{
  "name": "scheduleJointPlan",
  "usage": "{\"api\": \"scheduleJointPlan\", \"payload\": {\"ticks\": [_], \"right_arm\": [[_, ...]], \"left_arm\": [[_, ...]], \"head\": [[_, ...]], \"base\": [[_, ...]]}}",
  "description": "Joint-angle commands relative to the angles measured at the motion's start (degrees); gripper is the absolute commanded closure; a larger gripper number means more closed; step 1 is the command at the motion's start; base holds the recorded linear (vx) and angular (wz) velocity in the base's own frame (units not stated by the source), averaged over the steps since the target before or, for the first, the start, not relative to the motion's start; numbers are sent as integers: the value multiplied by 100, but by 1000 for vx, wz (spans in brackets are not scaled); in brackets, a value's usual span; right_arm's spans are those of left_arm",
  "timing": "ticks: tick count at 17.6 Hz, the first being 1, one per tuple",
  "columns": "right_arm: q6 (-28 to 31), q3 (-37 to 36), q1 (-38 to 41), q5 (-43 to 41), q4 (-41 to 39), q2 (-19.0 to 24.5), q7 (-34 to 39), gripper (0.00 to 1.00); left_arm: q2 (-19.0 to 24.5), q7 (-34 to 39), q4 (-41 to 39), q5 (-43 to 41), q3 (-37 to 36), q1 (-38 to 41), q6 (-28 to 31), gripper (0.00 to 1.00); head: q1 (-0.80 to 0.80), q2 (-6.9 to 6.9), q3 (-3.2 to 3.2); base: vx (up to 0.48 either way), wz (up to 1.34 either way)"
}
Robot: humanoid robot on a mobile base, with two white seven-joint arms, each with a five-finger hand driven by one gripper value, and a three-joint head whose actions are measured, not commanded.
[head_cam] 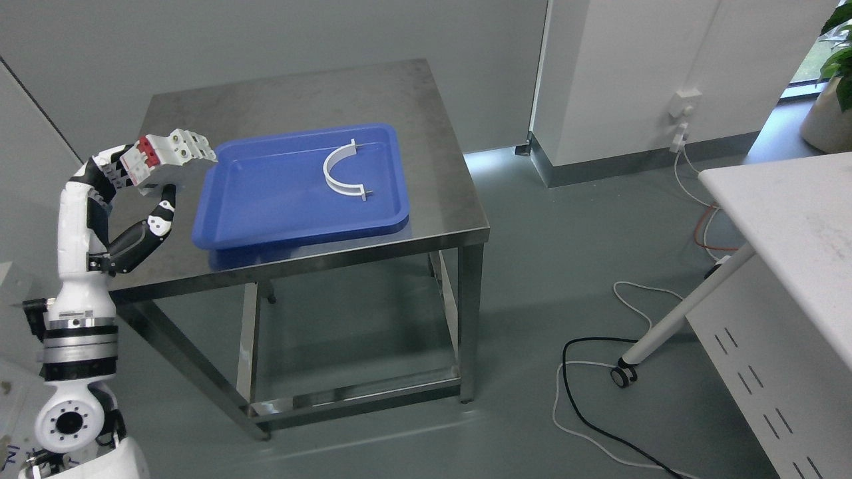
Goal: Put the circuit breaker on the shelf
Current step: 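Hold the breaker in the left hand while turning toward the bin shelf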
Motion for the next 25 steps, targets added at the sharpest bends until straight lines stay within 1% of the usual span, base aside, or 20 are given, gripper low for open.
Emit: {"api": "scheduleJointPlan", "payload": {"ticks": [1,13,21,25], "right_arm": [[170,114,-1,1,0,-100,14,0],[179,114,-1,1,0,-100,5,0],[179,114,-1,1,0,-100,5,0],[179,114,-1,1,0,-100,5,0]], "left_arm": [[18,-1,-86,138,135,28,31,88],[18,-1,-86,191,117,10,22,88],[18,-1,-86,322,100,-77,13,88],[18,-1,-86,331,39,-253,22,88]], "head": [[0,0,0],[0,0,0],[0,0,0],[0,0,0]], "base": [[-260,49],[-270,123],[-390,82],[-401,179]]}}
